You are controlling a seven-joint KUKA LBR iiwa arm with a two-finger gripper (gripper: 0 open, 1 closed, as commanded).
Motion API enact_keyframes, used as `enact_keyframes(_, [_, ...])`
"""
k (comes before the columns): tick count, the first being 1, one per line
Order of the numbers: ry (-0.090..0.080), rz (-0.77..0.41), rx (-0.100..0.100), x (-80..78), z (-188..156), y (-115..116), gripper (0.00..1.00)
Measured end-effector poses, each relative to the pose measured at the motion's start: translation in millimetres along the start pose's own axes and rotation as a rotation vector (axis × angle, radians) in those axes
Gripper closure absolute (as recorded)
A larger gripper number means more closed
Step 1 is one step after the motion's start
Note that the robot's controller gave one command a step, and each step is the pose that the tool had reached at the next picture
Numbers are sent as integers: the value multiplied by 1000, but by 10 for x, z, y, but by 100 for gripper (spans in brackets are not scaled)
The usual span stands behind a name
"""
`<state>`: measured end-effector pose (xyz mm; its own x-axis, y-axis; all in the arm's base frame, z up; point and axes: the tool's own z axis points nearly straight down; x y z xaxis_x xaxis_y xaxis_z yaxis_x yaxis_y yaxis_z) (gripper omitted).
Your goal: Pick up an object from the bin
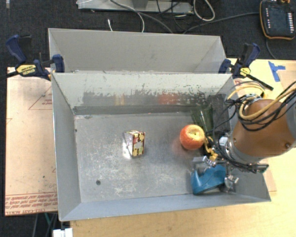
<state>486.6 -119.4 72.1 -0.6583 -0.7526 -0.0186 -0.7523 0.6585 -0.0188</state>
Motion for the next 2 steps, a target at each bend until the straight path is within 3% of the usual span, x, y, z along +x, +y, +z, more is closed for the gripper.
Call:
enact_keyframes(1, [1, 336, 0, -53, 6, -7, 100])
enact_keyframes(2, [1, 336, 0, -53, 6, -7, 100])
